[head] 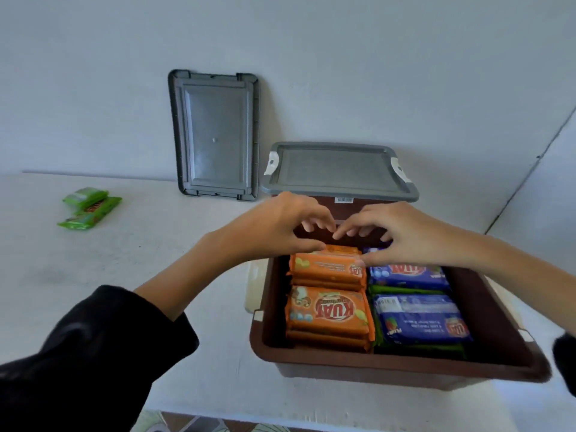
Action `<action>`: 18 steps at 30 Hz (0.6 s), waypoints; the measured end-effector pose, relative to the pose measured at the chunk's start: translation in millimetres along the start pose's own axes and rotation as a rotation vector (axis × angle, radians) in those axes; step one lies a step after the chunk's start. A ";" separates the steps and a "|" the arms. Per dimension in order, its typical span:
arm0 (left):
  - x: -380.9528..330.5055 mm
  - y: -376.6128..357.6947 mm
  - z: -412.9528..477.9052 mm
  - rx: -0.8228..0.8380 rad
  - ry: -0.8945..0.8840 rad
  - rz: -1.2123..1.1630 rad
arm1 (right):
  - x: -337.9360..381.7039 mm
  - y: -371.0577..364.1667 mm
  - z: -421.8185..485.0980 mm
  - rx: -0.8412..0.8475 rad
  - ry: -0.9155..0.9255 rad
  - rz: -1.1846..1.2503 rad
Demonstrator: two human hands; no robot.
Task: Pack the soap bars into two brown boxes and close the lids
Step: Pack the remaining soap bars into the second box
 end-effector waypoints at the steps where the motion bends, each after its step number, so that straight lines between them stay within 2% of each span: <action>1: 8.0 9.8 -5.4 -0.044 0.023 -0.011 | 8.1 1.4 11.1 -0.025 0.014 0.025; 7: 70.2 66.9 -54.5 -0.282 0.232 0.056 | 64.1 -1.2 90.0 -0.153 0.156 0.065; 18: 226.4 134.2 -173.1 -0.581 0.752 0.095 | 161.1 -59.2 271.4 -0.133 0.303 0.124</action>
Point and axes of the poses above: each hand's wrist, its own z-axis towards the middle knuckle, its own y-axis out of the back of the hand, x = y × z, the point moved 1 cm from there along z, towards the middle knuckle, and after that the axes turned 8 degrees about -x, right-handed, at the moved point
